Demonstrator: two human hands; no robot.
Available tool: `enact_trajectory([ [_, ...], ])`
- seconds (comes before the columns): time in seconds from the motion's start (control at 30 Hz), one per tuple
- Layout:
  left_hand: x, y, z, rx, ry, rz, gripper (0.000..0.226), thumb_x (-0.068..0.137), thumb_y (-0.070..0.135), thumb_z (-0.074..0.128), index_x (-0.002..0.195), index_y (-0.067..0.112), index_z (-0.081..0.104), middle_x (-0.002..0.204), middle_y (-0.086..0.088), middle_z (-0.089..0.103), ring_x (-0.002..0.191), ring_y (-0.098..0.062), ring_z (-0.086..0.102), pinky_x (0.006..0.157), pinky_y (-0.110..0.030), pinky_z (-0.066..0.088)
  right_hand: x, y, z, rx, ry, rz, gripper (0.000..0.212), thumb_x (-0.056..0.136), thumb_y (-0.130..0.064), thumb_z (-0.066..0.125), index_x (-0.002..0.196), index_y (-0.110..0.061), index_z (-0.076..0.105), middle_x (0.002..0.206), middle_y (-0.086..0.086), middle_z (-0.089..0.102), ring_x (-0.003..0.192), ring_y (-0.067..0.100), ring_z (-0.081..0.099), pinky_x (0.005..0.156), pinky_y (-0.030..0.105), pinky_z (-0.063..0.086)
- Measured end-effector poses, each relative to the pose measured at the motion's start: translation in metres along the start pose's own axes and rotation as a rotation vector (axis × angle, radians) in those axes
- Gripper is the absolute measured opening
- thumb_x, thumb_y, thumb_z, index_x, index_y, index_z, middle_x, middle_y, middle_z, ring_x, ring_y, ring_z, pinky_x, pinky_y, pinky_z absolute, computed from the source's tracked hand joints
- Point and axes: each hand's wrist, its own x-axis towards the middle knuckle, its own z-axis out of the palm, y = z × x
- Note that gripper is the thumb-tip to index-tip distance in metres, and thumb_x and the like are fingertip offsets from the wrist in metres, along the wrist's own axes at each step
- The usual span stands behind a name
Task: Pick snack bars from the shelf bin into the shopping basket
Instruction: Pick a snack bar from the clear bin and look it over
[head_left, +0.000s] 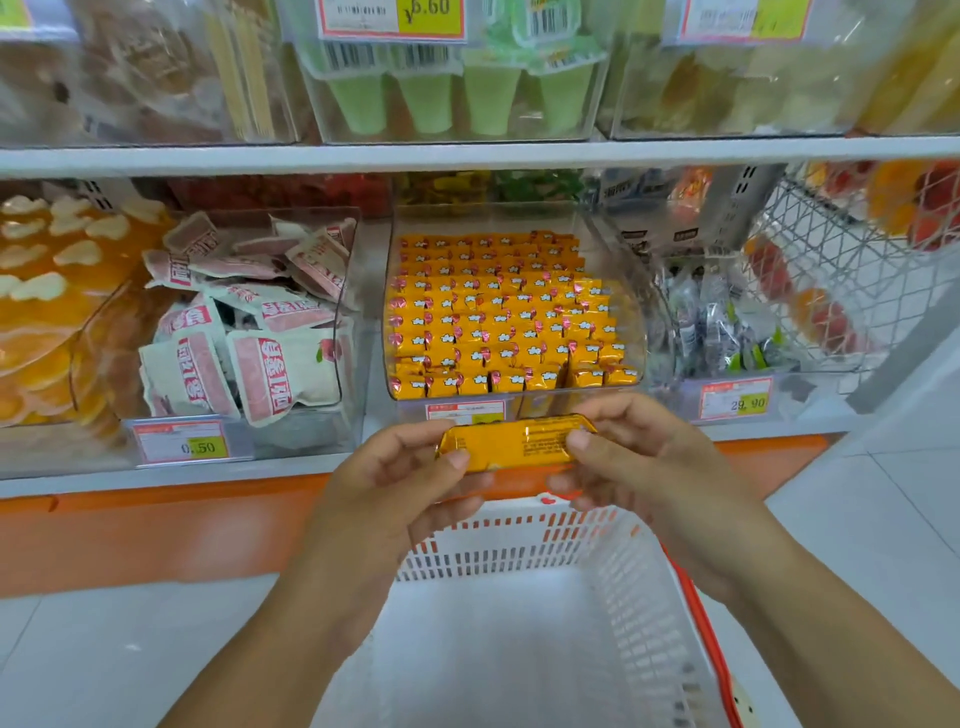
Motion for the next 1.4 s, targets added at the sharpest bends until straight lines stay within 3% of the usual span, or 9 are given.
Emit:
enact_trajectory([
  [0.4,0.007,0.011,-0.019,-0.009,-0.074,-0.035,0.035,0.094,0.003,0.047,0.121,0.014,0.067,0.110,-0.012,0.074,0.102,-0.028,0.072,0.080,-0.028,0.060,0.020,0.005,0.005,0.233,-0.107,0.038,0.055,0.063,-0.018,0.071,0.115,0.000,0.066,0.104,0.025,0.072,0.087,0.034,0.073,0.070,0.029,0.060],
  [0.57,0.000,0.016,-0.021,0.137,-0.125,0.008,0.042,0.089,0.001,0.057,0.125,0.022,0.065,0.114,-0.002,0.074,0.106,-0.022,0.070,0.092,-0.031,0.056,0.013,0.002,0.000,0.246,-0.152,0.049,0.040,0.085,0.013,0.047,0.116,-0.003,0.065,0.079,0.010,0.074,0.096,0.038,0.071,0.079,0.032,0.060],
  [0.67,-0.004,0.014,-0.017,0.191,-0.029,0.090,0.033,0.082,0.014,0.062,0.112,0.024,0.072,0.102,-0.005,0.077,0.097,-0.022,0.073,0.080,-0.028,0.059,0.008,0.004,0.001,0.165,-0.067,-0.029,0.027,0.077,-0.011,0.070,0.103,-0.011,0.075,0.094,0.019,0.075,0.084,0.032,0.074,0.069,0.029,0.061],
  [0.77,-0.006,0.011,-0.013,0.224,0.074,0.088,0.025,0.076,0.031,0.064,0.096,0.027,0.079,0.098,-0.003,0.077,0.093,-0.022,0.074,0.087,-0.041,0.058,0.004,0.007,0.000,-0.020,0.003,-0.108,0.042,0.051,-0.052,0.088,0.083,-0.025,0.078,0.093,0.007,0.076,0.085,0.029,0.074,0.077,0.034,0.059],
  [0.9,-0.007,0.007,-0.002,0.241,0.166,0.142,0.019,0.094,0.022,0.058,0.086,0.024,0.076,0.092,0.000,0.077,0.088,-0.022,0.075,0.084,-0.039,0.055,0.002,0.010,0.002,0.018,0.040,-0.179,0.028,0.059,-0.035,0.091,0.063,-0.020,0.067,0.083,0.000,0.071,0.094,0.026,0.071,0.073,0.028,0.058],
  [1.0,-0.008,0.008,0.005,0.209,0.206,0.217,0.010,0.093,0.013,0.059,0.096,0.022,0.062,0.083,-0.001,0.076,0.072,-0.021,0.075,0.068,-0.028,0.057,-0.001,0.005,0.005,0.075,0.039,-0.201,0.043,0.055,-0.036,0.088,0.078,-0.016,0.059,0.076,0.000,0.070,0.074,0.024,0.073,0.073,0.039,0.061],
  [1.13,-0.007,0.007,0.007,0.261,0.216,0.261,0.012,0.090,0.012,0.064,0.086,0.023,0.066,0.080,-0.002,0.075,0.070,-0.024,0.073,0.056,-0.017,0.054,-0.002,-0.001,0.002,0.032,0.065,-0.219,0.012,0.078,-0.004,0.066,0.084,-0.009,0.056,0.072,-0.003,0.070,0.062,0.020,0.071,0.062,0.028,0.059],
  [1.33,-0.004,0.009,0.004,0.288,0.122,0.231,0.027,0.072,0.024,0.070,0.099,0.022,0.072,0.091,0.004,0.077,0.079,-0.017,0.075,0.065,-0.023,0.059,-0.001,0.003,-0.001,0.005,0.047,-0.157,0.009,0.078,-0.017,0.077,0.079,-0.026,0.074,0.090,0.008,0.075,0.083,0.031,0.074,0.091,0.045,0.053],
  [1.4,-0.003,0.009,0.002,0.330,0.101,0.198,0.028,0.075,0.017,0.073,0.102,0.024,0.071,0.091,0.006,0.078,0.078,-0.018,0.075,0.069,-0.022,0.060,0.000,0.006,-0.004,-0.025,-0.001,-0.147,0.039,0.055,-0.044,0.091,0.087,-0.029,0.074,0.090,0.015,0.073,0.088,0.031,0.074,0.094,0.045,0.050],
])
